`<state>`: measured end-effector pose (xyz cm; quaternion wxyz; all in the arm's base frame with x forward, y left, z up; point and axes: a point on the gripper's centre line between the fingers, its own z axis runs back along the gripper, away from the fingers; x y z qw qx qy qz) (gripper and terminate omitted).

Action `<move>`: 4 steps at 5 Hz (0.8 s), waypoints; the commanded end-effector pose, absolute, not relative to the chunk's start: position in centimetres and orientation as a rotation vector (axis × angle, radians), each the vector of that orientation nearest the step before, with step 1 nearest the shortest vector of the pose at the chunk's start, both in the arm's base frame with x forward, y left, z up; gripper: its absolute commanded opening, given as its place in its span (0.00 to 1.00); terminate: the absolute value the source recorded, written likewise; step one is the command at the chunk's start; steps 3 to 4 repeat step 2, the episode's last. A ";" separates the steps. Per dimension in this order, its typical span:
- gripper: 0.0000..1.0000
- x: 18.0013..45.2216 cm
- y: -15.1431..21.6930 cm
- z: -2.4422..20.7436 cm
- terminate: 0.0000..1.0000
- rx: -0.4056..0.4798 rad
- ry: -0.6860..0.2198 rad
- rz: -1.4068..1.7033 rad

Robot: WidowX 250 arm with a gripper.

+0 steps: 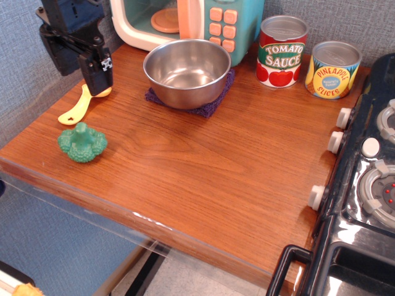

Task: Move the broccoli to the front far left table

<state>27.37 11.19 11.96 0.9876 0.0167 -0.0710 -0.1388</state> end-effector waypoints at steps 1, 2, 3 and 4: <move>1.00 27.1 10.9 13.8 0.00 0.063 -0.125 -0.257; 1.00 27.1 10.9 13.8 1.00 0.063 -0.125 -0.257; 1.00 27.1 10.9 13.8 1.00 0.063 -0.125 -0.257; 1.00 27.1 10.9 13.8 1.00 0.063 -0.125 -0.257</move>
